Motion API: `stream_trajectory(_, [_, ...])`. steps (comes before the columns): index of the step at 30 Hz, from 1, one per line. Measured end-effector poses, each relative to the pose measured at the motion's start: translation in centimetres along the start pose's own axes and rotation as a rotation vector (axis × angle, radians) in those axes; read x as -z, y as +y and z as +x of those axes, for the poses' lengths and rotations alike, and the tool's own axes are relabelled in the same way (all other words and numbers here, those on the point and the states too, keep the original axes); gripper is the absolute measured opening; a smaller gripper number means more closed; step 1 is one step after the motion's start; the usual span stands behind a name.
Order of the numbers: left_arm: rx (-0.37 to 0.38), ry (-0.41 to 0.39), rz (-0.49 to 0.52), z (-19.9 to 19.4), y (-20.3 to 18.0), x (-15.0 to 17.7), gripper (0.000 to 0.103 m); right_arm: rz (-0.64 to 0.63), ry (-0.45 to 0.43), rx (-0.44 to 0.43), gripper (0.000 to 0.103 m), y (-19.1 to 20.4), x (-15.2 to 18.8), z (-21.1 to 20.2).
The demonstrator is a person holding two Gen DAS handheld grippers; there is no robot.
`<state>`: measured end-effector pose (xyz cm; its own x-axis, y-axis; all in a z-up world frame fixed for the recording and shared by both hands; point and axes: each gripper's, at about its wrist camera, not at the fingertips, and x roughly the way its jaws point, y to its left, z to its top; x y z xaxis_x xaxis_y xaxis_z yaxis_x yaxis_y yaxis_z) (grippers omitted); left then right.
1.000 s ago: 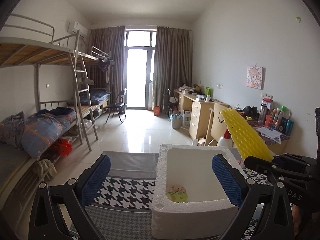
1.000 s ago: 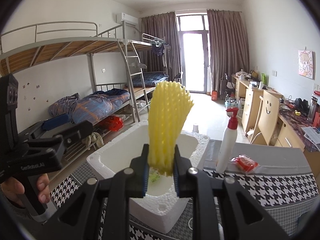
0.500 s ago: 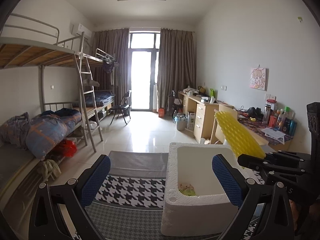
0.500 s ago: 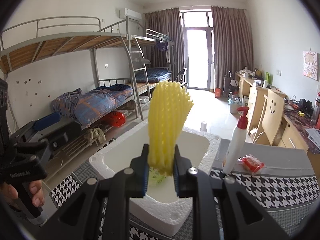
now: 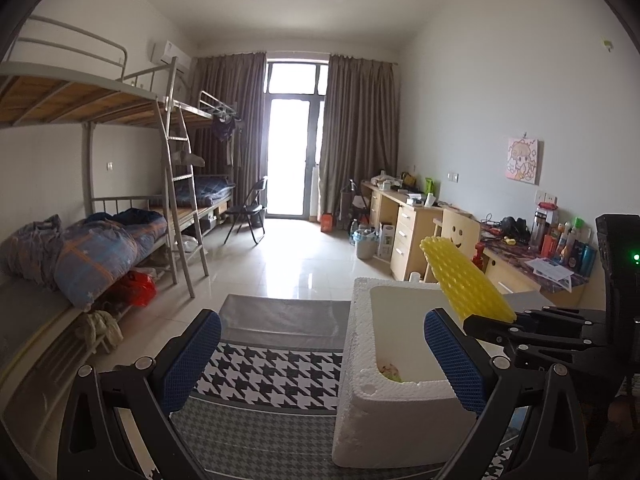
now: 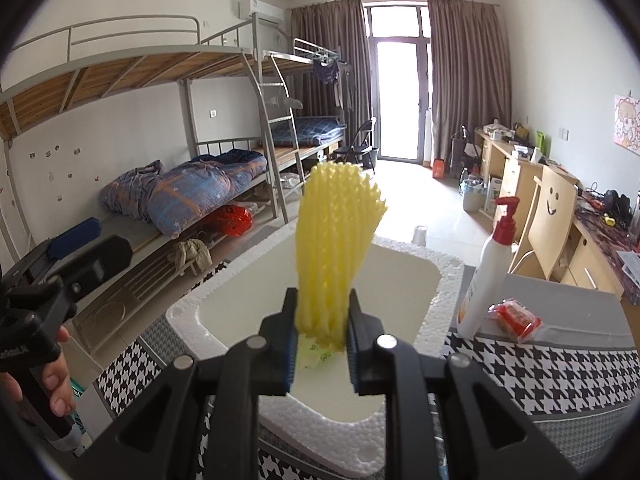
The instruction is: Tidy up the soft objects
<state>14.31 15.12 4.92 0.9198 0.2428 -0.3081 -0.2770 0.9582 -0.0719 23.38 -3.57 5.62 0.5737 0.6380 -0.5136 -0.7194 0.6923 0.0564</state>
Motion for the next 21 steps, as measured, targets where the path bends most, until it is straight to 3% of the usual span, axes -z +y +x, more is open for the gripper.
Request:
stream_trajectory(2, [0.002,0.001,-0.002,0.0,0.1,0.1,0.102,0.000,0.007,0.002,0.029,0.1,0.1,0.2])
stream_trajectory(6, [0.006,0.004,-0.012,0.1,0.3,0.1,0.102,-0.003,0.008,0.011,0.070,0.2,0.1,0.4])
stream_trajectory(7, [0.007,0.004,-0.014,0.1,0.3,0.1,0.102,-0.005,0.000,0.012,0.073,0.2,0.1,0.2])
stream_trajectory(21, [0.008,-0.004,-0.007,-0.4,0.1,0.0,0.102,-0.023,-0.020,0.013,0.075,0.5,0.2,-1.1])
